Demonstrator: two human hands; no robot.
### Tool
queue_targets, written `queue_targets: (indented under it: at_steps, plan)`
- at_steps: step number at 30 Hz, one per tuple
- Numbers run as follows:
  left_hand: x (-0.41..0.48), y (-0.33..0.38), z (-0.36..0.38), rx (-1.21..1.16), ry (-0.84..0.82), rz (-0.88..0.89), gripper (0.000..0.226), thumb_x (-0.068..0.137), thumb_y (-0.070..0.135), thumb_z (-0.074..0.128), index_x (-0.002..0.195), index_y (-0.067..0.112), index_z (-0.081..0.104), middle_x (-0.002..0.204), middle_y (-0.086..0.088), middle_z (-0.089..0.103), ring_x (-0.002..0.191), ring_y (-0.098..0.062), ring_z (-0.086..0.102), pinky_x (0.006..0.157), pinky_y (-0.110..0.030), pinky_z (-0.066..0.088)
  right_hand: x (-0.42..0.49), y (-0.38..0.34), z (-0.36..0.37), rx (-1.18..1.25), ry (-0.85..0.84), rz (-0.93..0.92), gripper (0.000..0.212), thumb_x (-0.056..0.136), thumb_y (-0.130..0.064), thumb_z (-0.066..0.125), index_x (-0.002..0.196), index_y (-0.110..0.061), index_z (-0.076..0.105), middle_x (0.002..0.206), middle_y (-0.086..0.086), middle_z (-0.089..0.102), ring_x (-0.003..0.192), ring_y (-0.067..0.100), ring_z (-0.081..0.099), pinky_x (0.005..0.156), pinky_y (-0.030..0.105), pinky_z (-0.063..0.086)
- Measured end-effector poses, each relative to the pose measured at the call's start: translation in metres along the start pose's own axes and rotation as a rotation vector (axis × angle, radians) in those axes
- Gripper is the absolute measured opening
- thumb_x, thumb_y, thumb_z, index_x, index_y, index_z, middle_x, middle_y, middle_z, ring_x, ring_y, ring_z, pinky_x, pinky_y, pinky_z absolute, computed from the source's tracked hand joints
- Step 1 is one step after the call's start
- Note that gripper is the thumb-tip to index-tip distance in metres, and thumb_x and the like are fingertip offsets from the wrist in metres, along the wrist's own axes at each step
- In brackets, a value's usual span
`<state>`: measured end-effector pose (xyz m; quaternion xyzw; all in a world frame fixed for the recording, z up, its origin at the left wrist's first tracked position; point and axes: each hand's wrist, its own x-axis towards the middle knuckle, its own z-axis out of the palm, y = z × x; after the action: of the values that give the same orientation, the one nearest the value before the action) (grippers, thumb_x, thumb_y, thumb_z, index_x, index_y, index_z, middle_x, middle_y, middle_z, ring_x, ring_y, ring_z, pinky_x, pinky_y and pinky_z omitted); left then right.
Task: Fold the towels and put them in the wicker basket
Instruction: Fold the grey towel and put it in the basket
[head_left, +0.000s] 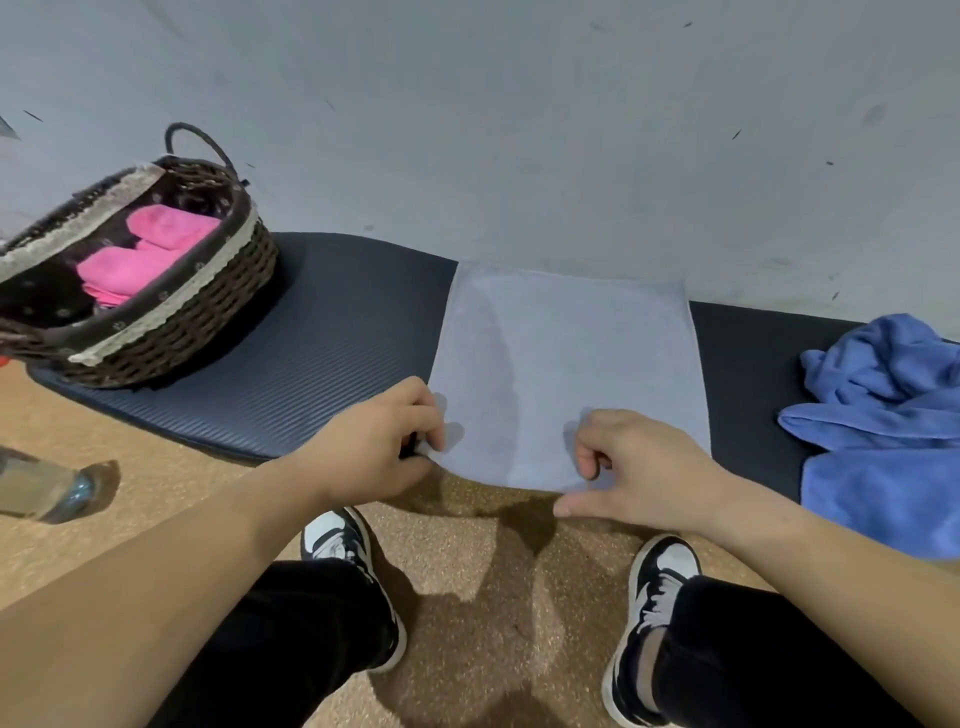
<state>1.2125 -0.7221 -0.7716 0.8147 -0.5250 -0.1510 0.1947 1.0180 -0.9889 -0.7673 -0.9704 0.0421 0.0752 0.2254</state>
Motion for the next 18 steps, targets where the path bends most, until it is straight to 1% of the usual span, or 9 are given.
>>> queue_targets:
  at_steps: [2,4,6,7,9,12,15,16,18]
  plan:
    - [0.002,-0.005,-0.005,-0.157,-0.006,-0.05,0.018,0.081,0.024,0.086,0.085,0.031,0.07,0.103,0.015,0.055,0.083,-0.007,0.057,0.072,-0.015,0.043,-0.002,0.0,0.007,-0.066,0.013,-0.013,0.061,0.062,-0.082,0.072,0.079,-0.03,0.045,0.084,-0.012,0.049,0.08,0.007,0.048,0.065,0.03,0.045]
    - [0.003,-0.008,-0.011,-0.315,0.004,-0.097,0.018,0.078,0.027,0.09,0.082,0.03,0.072,0.099,0.008,0.063,0.082,-0.01,0.06,0.073,-0.017,0.045,-0.005,0.002,0.01,-0.085,0.035,-0.038,0.061,0.061,-0.082,0.07,0.082,-0.032,0.043,0.086,-0.014,0.046,0.082,0.009,0.046,0.064,0.031,0.045]
    - [0.004,-0.01,-0.016,-0.422,0.024,-0.161,0.016,0.078,0.033,0.089,0.084,0.029,0.074,0.094,0.001,0.068,0.076,-0.018,0.062,0.07,-0.032,0.052,-0.009,0.006,0.009,-0.107,0.047,-0.068,0.051,0.068,-0.068,0.077,0.087,-0.034,0.044,0.09,-0.016,0.044,0.086,0.01,0.045,0.063,0.029,0.042]
    - [0.005,-0.011,-0.019,-0.446,0.025,-0.193,0.016,0.079,0.036,0.087,0.087,0.029,0.075,0.09,-0.004,0.069,0.077,-0.027,0.062,0.07,-0.04,0.053,-0.012,0.007,0.007,-0.104,0.06,-0.082,0.044,0.073,-0.056,0.079,0.091,-0.033,0.047,0.092,-0.016,0.044,0.088,0.01,0.046,0.064,0.028,0.04]
    - [0.005,-0.011,-0.021,-0.474,0.01,-0.244,0.016,0.082,0.04,0.084,0.092,0.028,0.077,0.085,-0.01,0.071,0.08,-0.035,0.063,0.071,-0.04,0.052,-0.017,0.01,0.004,-0.072,0.103,-0.09,0.025,0.079,-0.035,0.072,0.093,-0.03,0.052,0.093,-0.016,0.044,0.088,0.01,0.048,0.065,0.03,0.044]
    - [0.005,-0.01,-0.027,-0.544,0.01,-0.27,0.017,0.085,0.04,0.081,0.093,0.026,0.078,0.085,-0.012,0.073,0.073,-0.028,0.062,0.072,-0.038,0.049,-0.026,0.023,-0.006,-0.072,0.129,-0.014,0.012,0.079,-0.031,0.056,0.09,-0.031,0.059,0.09,-0.014,0.05,0.086,0.011,0.051,0.064,0.037,0.051]
    - [0.006,-0.005,-0.034,-0.574,0.071,-0.289,0.014,0.088,0.035,0.079,0.091,0.021,0.077,0.083,-0.005,0.075,0.073,-0.014,0.062,0.075,-0.036,0.049,-0.037,0.043,-0.026,0.025,0.092,0.119,0.005,0.08,-0.028,0.063,0.081,-0.032,0.065,0.087,-0.012,0.057,0.082,0.01,0.057,0.07,0.038,0.053]
    - [0.007,-0.003,-0.036,-0.557,0.096,-0.293,0.014,0.088,0.035,0.079,0.091,0.021,0.077,0.082,-0.001,0.075,0.073,-0.014,0.064,0.076,-0.036,0.051,-0.041,0.05,-0.035,0.084,0.074,0.165,0.009,0.083,-0.022,0.069,0.078,-0.03,0.067,0.085,-0.009,0.06,0.079,0.009,0.058,0.071,0.035,0.052]
    - [0.009,0.001,-0.04,-0.545,0.127,-0.29,0.019,0.089,0.039,0.078,0.093,0.021,0.076,0.084,-0.001,0.077,0.079,-0.029,0.068,0.08,-0.043,0.055,-0.05,0.061,-0.051,0.239,0.044,0.246,0.017,0.086,-0.014,0.076,0.075,-0.026,0.07,0.082,-0.006,0.065,0.072,0.008,0.061,0.069,0.029,0.049]
